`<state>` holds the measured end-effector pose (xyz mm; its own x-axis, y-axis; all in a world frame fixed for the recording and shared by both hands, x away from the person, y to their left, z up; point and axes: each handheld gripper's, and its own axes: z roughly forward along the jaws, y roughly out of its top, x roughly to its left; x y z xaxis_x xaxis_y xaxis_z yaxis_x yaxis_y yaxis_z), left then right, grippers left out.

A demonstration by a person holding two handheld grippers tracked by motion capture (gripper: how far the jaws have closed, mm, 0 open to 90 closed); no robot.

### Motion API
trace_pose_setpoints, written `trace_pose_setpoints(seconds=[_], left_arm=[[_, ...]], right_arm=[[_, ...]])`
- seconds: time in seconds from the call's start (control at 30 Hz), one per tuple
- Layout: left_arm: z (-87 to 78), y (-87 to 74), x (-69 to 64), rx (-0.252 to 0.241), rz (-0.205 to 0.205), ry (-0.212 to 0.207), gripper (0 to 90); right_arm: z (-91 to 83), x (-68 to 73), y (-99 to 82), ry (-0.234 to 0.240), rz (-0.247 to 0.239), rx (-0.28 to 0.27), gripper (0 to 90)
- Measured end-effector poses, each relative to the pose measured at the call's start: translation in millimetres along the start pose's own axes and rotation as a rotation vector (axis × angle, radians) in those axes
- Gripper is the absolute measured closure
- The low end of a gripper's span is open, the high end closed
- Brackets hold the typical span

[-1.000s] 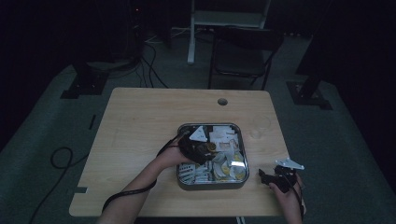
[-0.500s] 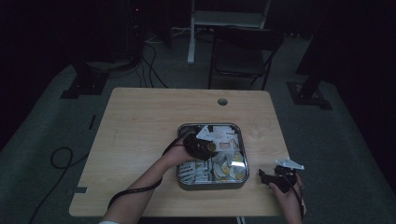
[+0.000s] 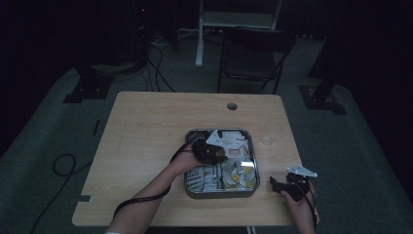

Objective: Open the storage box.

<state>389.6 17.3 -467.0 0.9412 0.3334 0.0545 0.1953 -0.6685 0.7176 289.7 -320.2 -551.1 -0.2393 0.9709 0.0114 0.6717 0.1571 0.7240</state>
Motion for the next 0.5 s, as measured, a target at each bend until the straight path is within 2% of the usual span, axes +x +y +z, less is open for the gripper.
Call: trace_pose_setpoints(seconds=[0.13,0.17,0.23,0.4,0.5], left_arm=[[-6.2,4.2,-0.5,-0.006,0.014,0.006,59.5],[-7.8,5.1,-0.6,-0.014,0.004,0.002,59.5],[-11.5,7.2,-1.2,-0.018,0.01,0.0,59.5],[-25.7,10.7,0.6,-0.034,0.019,0.006,59.5],[-31.1,10.3,3.1,-0.046,0.004,0.001,59.5]], right_arm=[[0.0,0.1,0.0,0.0,0.001,0.0,11.2],[0.0,0.1,0.0,0.0,0.001,0.0,11.2],[0.0,0.1,0.0,0.0,0.001,0.0,11.2],[0.0,0.1,0.0,0.0,0.001,0.0,11.2],[0.0,0.1,0.0,0.0,0.001,0.0,11.2]])
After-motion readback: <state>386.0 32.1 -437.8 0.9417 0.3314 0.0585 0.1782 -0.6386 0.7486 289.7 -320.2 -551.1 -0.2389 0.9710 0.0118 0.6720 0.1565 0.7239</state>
